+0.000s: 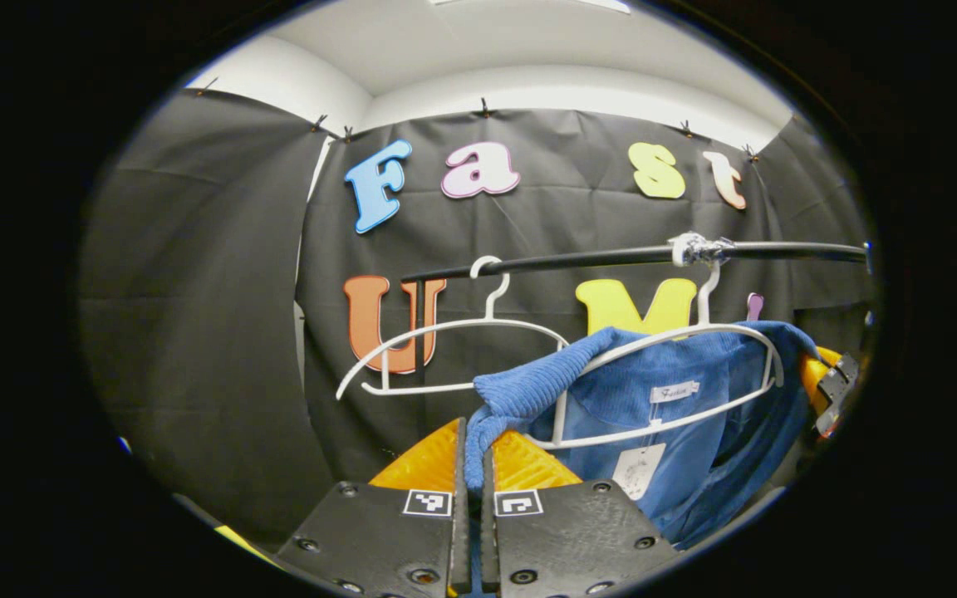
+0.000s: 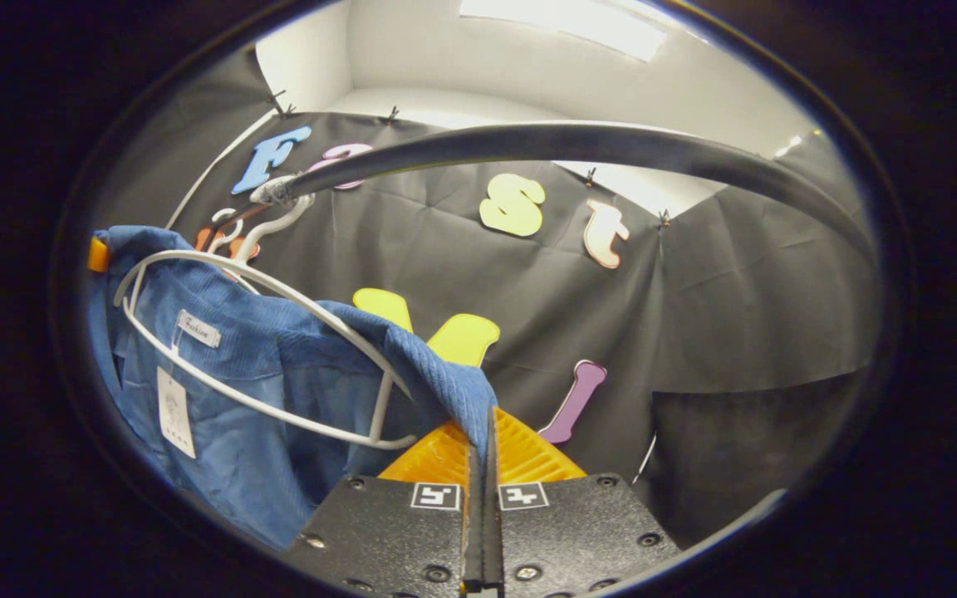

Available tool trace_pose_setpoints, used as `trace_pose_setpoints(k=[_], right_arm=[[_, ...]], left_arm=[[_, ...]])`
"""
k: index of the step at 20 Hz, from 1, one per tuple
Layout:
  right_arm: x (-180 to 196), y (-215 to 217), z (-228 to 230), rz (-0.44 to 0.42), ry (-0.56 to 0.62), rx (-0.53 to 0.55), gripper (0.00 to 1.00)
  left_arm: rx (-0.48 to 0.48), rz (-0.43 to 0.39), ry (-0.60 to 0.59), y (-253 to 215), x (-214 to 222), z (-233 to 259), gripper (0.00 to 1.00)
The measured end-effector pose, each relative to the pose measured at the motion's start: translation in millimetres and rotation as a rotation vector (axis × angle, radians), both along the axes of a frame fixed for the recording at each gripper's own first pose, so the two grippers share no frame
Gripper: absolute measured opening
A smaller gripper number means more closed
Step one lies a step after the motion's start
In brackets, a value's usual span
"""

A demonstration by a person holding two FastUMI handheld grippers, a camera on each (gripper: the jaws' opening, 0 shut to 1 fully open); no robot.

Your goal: Grasp the clothes on the hanger with both hands and then place them into the laundry hamper below.

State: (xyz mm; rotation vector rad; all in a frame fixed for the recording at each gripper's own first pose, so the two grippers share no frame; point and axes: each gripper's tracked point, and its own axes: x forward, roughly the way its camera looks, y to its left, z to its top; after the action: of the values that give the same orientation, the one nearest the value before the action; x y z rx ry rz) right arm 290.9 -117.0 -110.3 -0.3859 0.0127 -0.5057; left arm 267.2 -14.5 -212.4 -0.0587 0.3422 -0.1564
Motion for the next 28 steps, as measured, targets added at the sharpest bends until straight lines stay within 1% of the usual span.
trace_pose_setpoints(k=[4, 7, 8, 9, 10, 11, 12, 14, 15, 16, 17, 19, 21, 25, 26, 27, 28], right_arm=[[0, -7, 4, -0.01, 0.007, -0.066, 0.04], [6, -11, -1, -0.015, 0.02, -0.105, 0.04], [7, -12, -5, -0.011, 0.027, -0.101, 0.04], [9, -12, -9, -0.005, 0.034, -0.089, 0.04], [11, -15, -13, -0.003, 0.042, -0.075, 0.04], [12, -17, -15, 0.001, 0.047, -0.052, 0.04], [15, -20, -22, 0.015, 0.052, 0.001, 0.04], [15, -22, -40, 0.037, 0.064, 0.139, 0.04], [14, -22, -49, 0.043, 0.071, 0.196, 0.04], [14, -23, -56, 0.053, 0.074, 0.243, 0.05], [16, -21, -59, 0.062, 0.071, 0.267, 0.04], [18, -21, -58, 0.072, 0.061, 0.283, 0.04], [18, -18, -63, 0.085, 0.065, 0.31, 0.04], [22, -14, -79, 0.112, 0.087, 0.459, 0.04], [21, -18, -84, 0.111, 0.098, 0.496, 0.04], [21, -21, -89, 0.118, 0.11, 0.537, 0.04], [23, -20, -96, 0.124, 0.127, 0.573, 0.04]], left_arm=[[0.021, -0.004, 0.006, 10, 12, 4, 0.05], [0.03, -0.033, 0.002, 12, 21, 2, 0.05], [0.032, -0.046, -0.001, 12, 22, 4, 0.1], [0.028, -0.053, 0.005, 14, 24, 2, 0.0], [0.012, -0.061, 0.019, 13, 26, -3, 0.03], [-0.005, -0.062, 0.03, 14, 28, -4, 0.03], [-0.025, -0.064, 0.046, 14, 31, -7, 0.03], [-0.062, -0.067, 0.072, 14, 32, -12, 0.03], [-0.073, -0.071, 0.077, 12, 33, -13, 0.08], [-0.072, -0.074, 0.079, 13, 34, -14, 0.03], [-0.061, -0.074, 0.077, 14, 36, -15, 0.03], [-0.049, -0.075, 0.073, 15, 43, -17, 0.03], [-0.066, -0.076, 0.08, 15, 48, -19, 0.03], [-0.081, -0.086, 0.084, 15, 56, -20, 0.03], [-0.08, -0.092, 0.086, 15, 57, -21, 0.08], [-0.081, -0.101, 0.092, 14, 58, -23, 0.08], [-0.08, -0.112, 0.1, 12, 60, -26, 0.04]])
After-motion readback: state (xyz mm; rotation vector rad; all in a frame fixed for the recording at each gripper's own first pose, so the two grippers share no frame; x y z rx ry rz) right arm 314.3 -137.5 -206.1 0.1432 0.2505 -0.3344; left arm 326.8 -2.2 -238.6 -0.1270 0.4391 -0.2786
